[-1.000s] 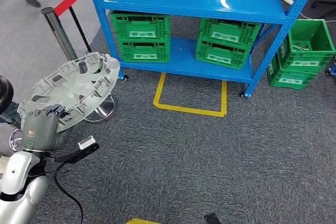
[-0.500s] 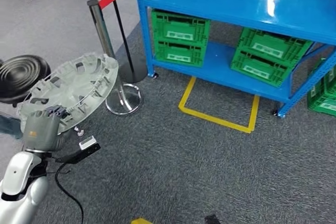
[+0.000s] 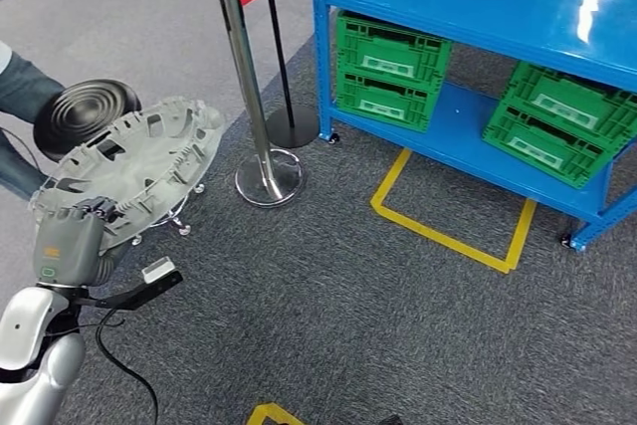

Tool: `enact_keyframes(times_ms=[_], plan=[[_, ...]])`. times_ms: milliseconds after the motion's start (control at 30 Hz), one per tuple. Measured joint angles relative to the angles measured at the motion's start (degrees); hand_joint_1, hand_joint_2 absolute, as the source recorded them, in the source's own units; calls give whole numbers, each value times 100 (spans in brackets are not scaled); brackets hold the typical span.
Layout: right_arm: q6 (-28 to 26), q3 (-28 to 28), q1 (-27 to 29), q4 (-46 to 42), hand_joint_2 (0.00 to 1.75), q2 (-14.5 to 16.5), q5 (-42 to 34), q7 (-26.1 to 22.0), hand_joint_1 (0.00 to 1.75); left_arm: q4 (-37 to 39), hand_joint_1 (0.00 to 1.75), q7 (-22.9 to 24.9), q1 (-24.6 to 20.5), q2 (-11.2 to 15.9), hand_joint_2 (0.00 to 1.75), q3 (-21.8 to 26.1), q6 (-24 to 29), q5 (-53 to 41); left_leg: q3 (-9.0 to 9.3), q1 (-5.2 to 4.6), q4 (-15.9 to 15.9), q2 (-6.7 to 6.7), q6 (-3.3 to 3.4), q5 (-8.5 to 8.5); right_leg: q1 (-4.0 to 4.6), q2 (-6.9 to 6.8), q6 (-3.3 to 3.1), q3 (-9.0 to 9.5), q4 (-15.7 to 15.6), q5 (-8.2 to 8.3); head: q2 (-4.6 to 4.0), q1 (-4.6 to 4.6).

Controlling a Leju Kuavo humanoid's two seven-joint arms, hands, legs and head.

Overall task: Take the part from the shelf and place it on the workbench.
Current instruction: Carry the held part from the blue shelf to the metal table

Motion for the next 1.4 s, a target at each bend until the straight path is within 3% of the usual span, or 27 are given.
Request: enact_keyframes(times_ms=[33, 100, 200, 233, 267, 300, 333, 400, 467, 533, 567, 633, 700, 767, 800, 833, 900, 967, 1067, 1133, 1200, 1267, 1300, 1333, 1400], plan=[[1, 1, -10, 2, 0, 1, 1, 1, 0, -1, 175, 0, -2, 5, 175, 3, -1, 0, 24, 24, -44, -88, 2, 13, 10, -67, 14, 28, -25, -25, 0, 5], [0, 1, -34, 3, 0, -5, -1, 1, 0, -5, 175, 1, 6, 15, 175, 8, -2, -1, 88, 91, -145, -267, 20, 38, 21, 60, -3, -15, 136, -159, 0, 5], [1, 1, -78, 2, 0, -30, -2, 2, 0, -5, 175, 4, 10, 15, 175, 4, -5, -1, 114, 165, -186, -519, 40, 61, 46, 476, -35, -523, 1183, -613, 0, 20], [1, 1, -87, 2, 0, -43, -2, 4, 0, -4, 175, 4, 12, 10, 175, 3, -5, -3, 112, 183, -181, -608, 37, 65, 48, 518, -8, -692, 1485, -697, 0, 26], [1, 0, -93, 2, 0, -54, -2, 7, 0, -4, 175, 4, 15, 7, 175, 2, -6, -4, 112, 208, -171, -705, 27, 71, 41, 531, 37, -777, 1602, -677, 0, 26], [1, -1, -103, 1, 0, -62, -2, 8, 0, -4, 175, 4, 19, 4, 175, 2, -7, -5, 112, 243, -154, -800, 5, 75, 22, 534, 95, -744, 1485, -547, 0, 26], [2, -1, -115, 1, 0, -67, -2, 9, 0, -4, 175, 4, 22, 2, 175, 2, -8, -4, 109, 285, -125, -894, -26, 75, -18, 562, 166, -602, 1174, -350, 0, 27], [7, 1, -141, 1, 0, -67, -2, 9, 0, -6, 175, 4, 13, 11, 175, 11, -8, 0, 64, 347, 8, -1070, -121, 44, -143, 802, 305, -212, 427, -55, 0, 40], [12, 1, -168, 2, 0, -68, -2, 11, 0, -15, 175, 5, 2, 27, 175, 28, -4, 3, -4, 368, 134, -1212, -194, 23, -201, 973, 273, -6, 131, -22, 0, 49], [13, 0, -193, 1, 0, -73, -1, 14, 0, -21, 175, 7, 17, 56, 175, 47, -3, 9, -41, 391, 153, -1335, -235, 50, -177, 864, 136, 25, 159, -30, 0, 50], [12, -1, -203, -1, 0, -75, -1, 16, 0, -22, 175, 7, 32, 74, 175, 56, -3, 13, -59, 390, 177, -1298, -254, 36, -171, 798, 94, 34, 162, -18, 0, 49], [11, -1, -213, -5, 0, -75, 3, 13, 0, -22, 175, 7, 46, 98, 175, 67, -3, 18, -214, 378, 507, -1009, -294, -171, -167, 663, 24, 50, 149, 1, 0, 11], [10, -1, -206, -9, 0, -79, 7, 11, 0, -21, 175, 7, 49, 100, 175, 69, -3, 21, -531, 379, 1234, -694, -323, -537, -140, 522, -16, 56, 142, -2, 0, -26], [10, -1, -199, -11, 0, -90, 13, 13, 0, -21, 175, 6, 52, 96, 175, 69, -3, 24, -726, 398, 1726, -616, -323, -701, -124, 364, -32, 57, 142, -16, 0, -31], [10, -1, -202, -14, 0, -96, 15, 13, 0, -21, 175, 6, 53, 97, 175, 70, -3, 25, -678, 404, 1686, -608, -312, -645, -119, 286, -35, 59, 142, -24, 0, -32], [10, -1, -208, -17, 0, -100, 16, 13, 0, -22, 175, 6, 54, 98, 175, 74, -3, 28, -524, 403, 1447, -580, -295, -518, -116, 212, -31, 65, 141, -35, 0, -32], [10, 0, -216, -21, 0, -102, 16, 13, 0, -23, 175, 7, 48, 103, 175, 84, -3, 32, -96, 352, 752, -344, -261, -298, -96, 84, 3, 91, 141, -68, -1, -35], [10, 0, -218, -22, 0, -102, 16, 12, 0, -26, 175, 7, 44, 105, 175, 95, -2, 39, 131, 285, 360, -157, -228, -272, -63, -23, 55, 129, 120, -108, -1, -34], [18, 1, -230, -23, 0, -101, 14, 15, 0, -31, 175, 7, 75, 125, 175, 132, 0, 54, 168, 266, 276, -326, -150, -301, -58, -163, 139, 218, 63, -169, -1, -30], [31, 3, -238, -22, 0, -100, 14, 15, 0, -43, 175, 7, 94, 136, 175, 162, 3, 64, 221, 296, 241, -463, -74, -309, -71, 38, 179, 136, 307, -338, -1, -13], [39, 4, -226, -22, 0, -100, 14, 16, 0, -51, 175, 9, 96, 135, 175, 172, 6, 72, 249, 309, 235, -598, -8, -330, -73, 337, 183, -232, 1031, -657, 0, 12], [40, 3, -206, -22, 0, -102, 13, 21, 0, -51, 175, 11, 113, 128, 175, 173, 6, 76, 263, 302, 236, -770, 21, -344, -62, 432, 182, -616, 1649, -817, 0, 22], [44, 3, -202, -22, 0, -103, 13, 23, 0, -51, 175, 11, 128, 125, 175, 175, 6, 82, 272, 300, 238, -860, 24, -347, -57, 443, 176, -679, 1671, -734, 0, 24], [52, 2, -203, -23, 0, -105, 12, 25, 0, -51, 175, 11, 144, 125, 175, 176, 6, 88, 285, 301, 239, -951, 22, -350, -56, 468, 164, -624, 1455, -538, -1, 24], [73, 3, -213, -23, 0, -106, 12, 26, 0, -52, 175, 11, 160, 127, 175, 180, 8, 99, 303, 304, 253, -1125, -3, -360, -74, 680, 137, -314, 678, -91, -1, 23]])
